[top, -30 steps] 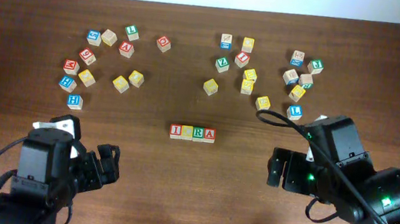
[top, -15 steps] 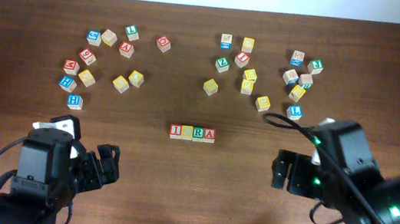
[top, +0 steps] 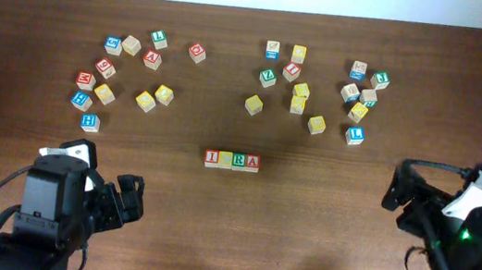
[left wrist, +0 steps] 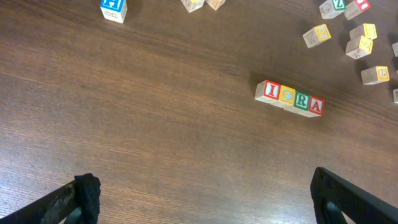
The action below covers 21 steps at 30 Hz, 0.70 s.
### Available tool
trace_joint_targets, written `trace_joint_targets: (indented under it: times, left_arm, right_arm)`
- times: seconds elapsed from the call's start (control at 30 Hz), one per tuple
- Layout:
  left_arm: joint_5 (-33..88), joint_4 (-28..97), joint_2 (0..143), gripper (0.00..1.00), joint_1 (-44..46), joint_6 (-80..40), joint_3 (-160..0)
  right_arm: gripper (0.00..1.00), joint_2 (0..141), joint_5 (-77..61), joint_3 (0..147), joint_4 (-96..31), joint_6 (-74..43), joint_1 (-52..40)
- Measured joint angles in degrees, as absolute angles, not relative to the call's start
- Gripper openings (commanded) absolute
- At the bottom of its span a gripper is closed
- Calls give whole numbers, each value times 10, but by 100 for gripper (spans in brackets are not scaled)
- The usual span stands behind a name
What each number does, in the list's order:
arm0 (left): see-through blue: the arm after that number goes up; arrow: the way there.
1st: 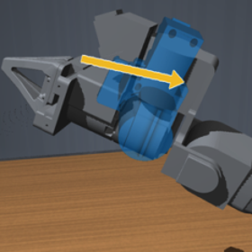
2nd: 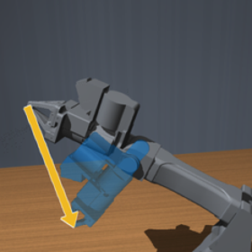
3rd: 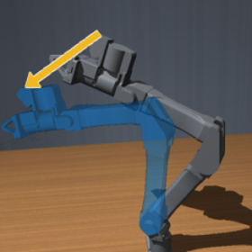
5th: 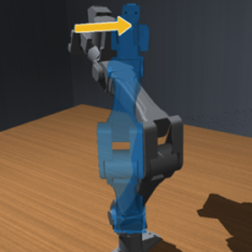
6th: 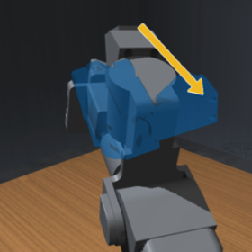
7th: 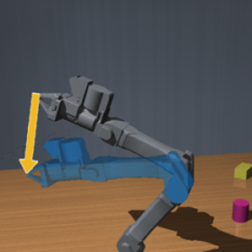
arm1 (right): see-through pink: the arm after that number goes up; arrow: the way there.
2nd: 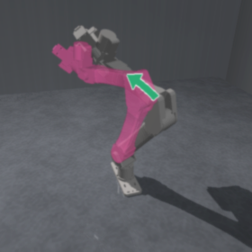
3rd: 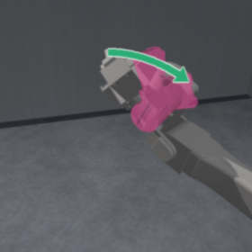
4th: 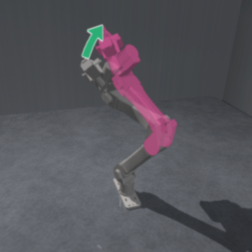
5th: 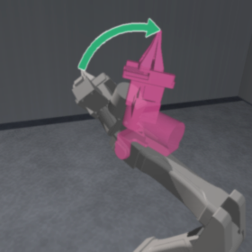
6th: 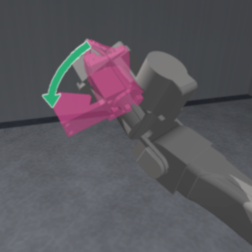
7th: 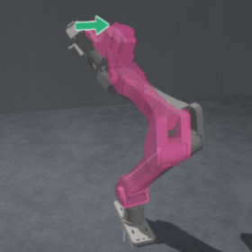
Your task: Spell out ICRA
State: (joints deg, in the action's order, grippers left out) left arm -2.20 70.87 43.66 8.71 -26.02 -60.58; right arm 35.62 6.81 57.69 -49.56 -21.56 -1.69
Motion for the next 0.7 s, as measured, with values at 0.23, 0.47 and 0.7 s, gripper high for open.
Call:
trace_joint_targets:
  times: [0.23,0.47,0.7]
  left_arm:
    - [-23,708,437,99,87,-260,-605]
    - [-22,708,437,99,87,-260,-605]
    - [-22,708,437,99,87,-260,-605]
  right_arm:
    - [98,183,36,298,-213,-175,18]
    - [98,76,29,159,-143,-165,17]
    - [98,41,27,132,-101,-154,8]
